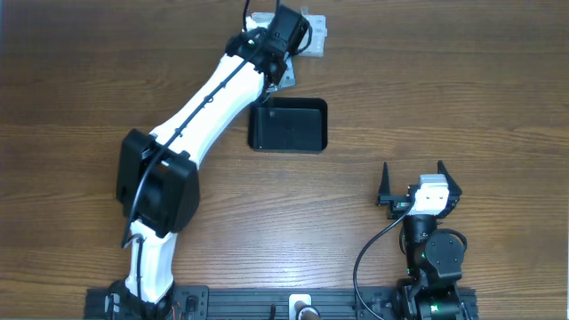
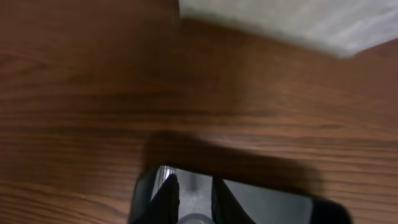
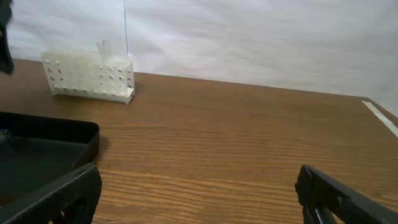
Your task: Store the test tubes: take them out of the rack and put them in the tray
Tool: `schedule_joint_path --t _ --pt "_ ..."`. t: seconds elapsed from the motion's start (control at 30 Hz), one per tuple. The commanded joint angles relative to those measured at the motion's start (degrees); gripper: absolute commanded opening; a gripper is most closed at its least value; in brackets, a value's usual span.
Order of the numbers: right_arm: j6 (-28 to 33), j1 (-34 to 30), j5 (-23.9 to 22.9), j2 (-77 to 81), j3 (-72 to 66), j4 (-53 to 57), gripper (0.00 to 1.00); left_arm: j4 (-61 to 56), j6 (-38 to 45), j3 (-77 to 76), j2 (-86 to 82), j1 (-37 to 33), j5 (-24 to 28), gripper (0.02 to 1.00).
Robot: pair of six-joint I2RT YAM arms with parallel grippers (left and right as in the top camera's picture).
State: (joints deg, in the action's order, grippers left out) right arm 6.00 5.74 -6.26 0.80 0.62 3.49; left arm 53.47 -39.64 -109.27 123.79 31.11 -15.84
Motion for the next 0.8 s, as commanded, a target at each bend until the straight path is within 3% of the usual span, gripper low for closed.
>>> schedule_joint_path --t 0.03,0.8 --pt "-0.28 -0.04 0.22 -0.52 -0.35 0.22 0.993 0.20 -1.07 0.42 2.49 -0.09 1.95 0.040" --pt "-0.28 -0.04 0.22 -0.52 -0.35 0.22 0.991 1.75 1.92 0.42 6.32 1.25 3.37 0.040"
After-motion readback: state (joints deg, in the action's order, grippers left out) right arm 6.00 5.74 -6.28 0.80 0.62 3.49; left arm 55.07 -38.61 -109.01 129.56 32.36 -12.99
